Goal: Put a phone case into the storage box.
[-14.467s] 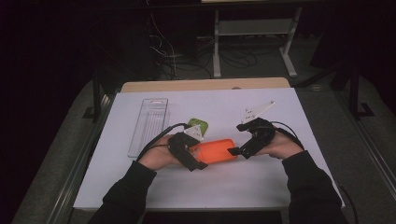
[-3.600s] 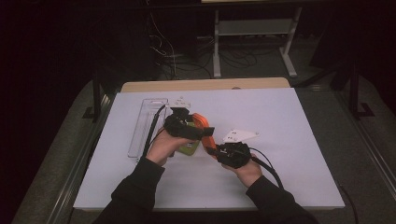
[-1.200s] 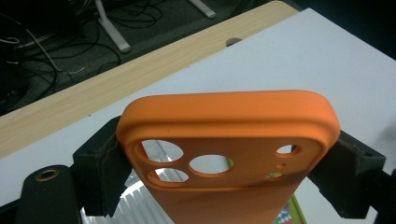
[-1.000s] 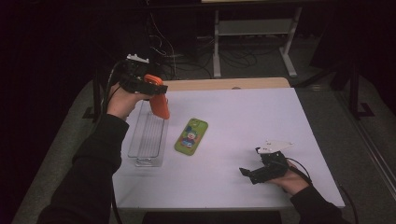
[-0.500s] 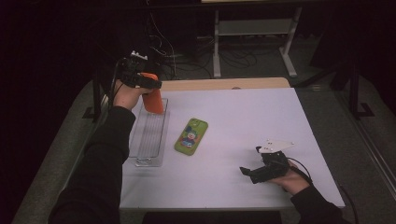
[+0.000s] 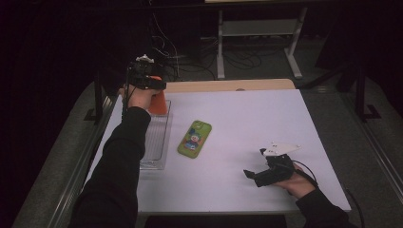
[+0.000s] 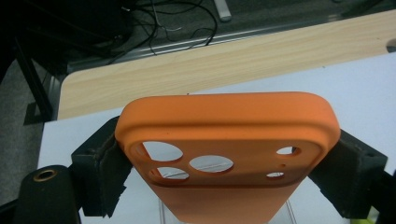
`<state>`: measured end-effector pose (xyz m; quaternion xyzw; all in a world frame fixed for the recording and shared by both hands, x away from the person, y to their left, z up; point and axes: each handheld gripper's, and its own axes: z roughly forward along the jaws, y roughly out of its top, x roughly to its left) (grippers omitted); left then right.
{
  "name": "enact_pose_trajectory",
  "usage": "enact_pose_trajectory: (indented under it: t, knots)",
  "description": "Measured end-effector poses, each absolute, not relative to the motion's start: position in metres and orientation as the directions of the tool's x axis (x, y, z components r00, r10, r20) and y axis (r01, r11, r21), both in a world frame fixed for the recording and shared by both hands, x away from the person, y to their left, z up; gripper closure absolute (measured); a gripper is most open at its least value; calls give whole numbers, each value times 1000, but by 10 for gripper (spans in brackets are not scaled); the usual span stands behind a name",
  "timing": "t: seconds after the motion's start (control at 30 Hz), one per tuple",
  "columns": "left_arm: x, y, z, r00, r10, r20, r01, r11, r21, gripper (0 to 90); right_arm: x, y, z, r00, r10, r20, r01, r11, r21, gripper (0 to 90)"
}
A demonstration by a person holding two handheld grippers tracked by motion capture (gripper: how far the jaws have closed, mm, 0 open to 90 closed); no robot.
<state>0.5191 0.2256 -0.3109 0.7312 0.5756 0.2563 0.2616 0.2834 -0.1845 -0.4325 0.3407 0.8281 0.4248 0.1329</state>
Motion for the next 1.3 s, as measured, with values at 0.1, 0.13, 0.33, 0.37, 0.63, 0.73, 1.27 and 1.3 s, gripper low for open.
enact_pose_trajectory:
  t: [0.1, 0.13, 0.33, 0.37, 0.63, 0.73, 1.27, 1.3]
  knots:
    - [522, 223, -318, 185, 980, 78, 716, -189, 672, 146, 283, -185, -432, -732, 677, 73, 452, 402, 796, 1]
    - [523, 223, -320, 182, 979, 92, 728, -197, 656, 146, 283, -185, -432, -733, 676, 71, 450, 405, 796, 1]
    - [527, 220, -330, 161, 983, 89, 725, -179, 666, 144, 283, -186, -432, -733, 676, 76, 453, 402, 796, 1]
    - [527, 219, -331, 157, 984, 89, 726, -176, 664, 143, 283, -186, -432, -732, 677, 76, 453, 402, 796, 1]
    - [531, 219, -341, 132, 986, 98, 737, -164, 655, 141, 283, -186, -432, -734, 675, 71, 450, 405, 796, 1]
    - [531, 220, -343, 131, 986, 100, 731, -164, 663, 140, 283, -186, -432, -732, 678, 75, 455, 403, 794, 1]
    - [532, 218, -348, 148, 983, 109, 723, -183, 666, 119, 283, -186, -432, -735, 674, 74, 452, 405, 795, 1]
    - [532, 218, -348, 149, 983, 107, 722, -182, 668, 118, 283, -185, -432, -735, 674, 74, 452, 406, 794, 1]
